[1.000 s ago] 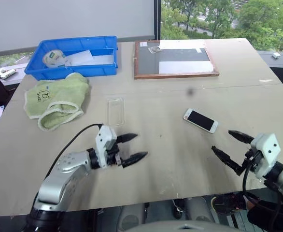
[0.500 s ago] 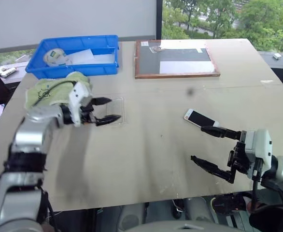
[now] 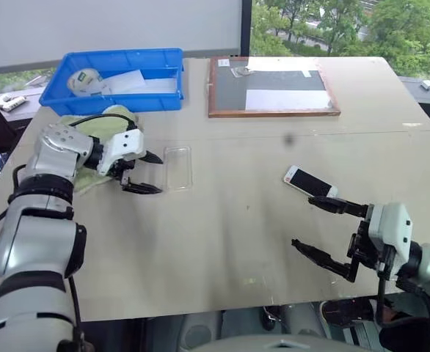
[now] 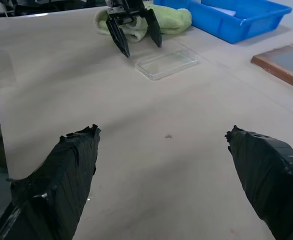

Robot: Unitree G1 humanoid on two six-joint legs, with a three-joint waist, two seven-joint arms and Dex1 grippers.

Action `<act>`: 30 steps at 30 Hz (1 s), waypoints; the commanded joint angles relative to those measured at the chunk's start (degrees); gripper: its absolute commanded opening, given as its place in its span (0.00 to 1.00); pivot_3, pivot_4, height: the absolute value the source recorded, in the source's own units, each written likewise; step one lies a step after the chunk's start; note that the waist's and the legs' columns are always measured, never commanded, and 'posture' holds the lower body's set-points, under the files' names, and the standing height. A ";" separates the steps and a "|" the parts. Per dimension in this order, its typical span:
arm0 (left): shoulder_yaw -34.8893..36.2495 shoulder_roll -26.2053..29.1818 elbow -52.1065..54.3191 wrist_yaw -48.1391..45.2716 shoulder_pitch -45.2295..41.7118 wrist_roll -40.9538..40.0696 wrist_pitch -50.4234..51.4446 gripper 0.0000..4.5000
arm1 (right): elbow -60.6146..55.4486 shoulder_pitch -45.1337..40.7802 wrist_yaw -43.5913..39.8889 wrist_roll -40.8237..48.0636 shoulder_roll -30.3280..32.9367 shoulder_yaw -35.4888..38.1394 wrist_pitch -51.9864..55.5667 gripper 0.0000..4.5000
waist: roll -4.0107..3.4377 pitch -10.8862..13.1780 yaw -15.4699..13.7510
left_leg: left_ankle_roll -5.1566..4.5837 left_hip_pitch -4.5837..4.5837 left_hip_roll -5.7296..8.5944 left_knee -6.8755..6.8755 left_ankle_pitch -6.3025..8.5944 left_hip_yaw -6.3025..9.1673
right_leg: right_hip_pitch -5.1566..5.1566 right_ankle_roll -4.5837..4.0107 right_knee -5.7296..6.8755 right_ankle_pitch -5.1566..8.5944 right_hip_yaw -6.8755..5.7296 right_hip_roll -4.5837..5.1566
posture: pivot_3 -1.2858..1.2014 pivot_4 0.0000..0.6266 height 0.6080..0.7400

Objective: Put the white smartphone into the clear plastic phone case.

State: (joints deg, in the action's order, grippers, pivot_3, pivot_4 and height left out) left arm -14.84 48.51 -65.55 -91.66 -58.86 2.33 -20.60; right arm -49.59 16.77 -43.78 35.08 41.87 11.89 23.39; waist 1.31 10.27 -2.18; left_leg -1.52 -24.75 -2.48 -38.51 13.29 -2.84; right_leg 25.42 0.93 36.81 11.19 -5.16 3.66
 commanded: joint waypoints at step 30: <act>3.30 -6.92 69.31 20.27 14.94 -19.44 81.66 0.00 | -1.04 -3.65 1.51 -3.00 0.36 -1.59 -0.57 1.00 | 0.06 -0.06 -0.07 | -0.04 0.09 -0.09 -0.73 0.00 0.36 | -0.09 -0.21 0.72 0.15 0.33 -0.01 | 0.52 0.24 1.00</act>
State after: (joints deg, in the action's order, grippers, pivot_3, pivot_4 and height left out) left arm -13.36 42.61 -2.49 -76.41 -43.37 -15.03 51.77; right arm -49.82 13.34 -42.13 31.82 41.84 9.63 23.40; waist 1.37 10.21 -2.24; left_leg -1.56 -24.65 -2.50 -39.27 13.29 -2.43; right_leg 25.32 0.73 37.57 11.34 -4.79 3.64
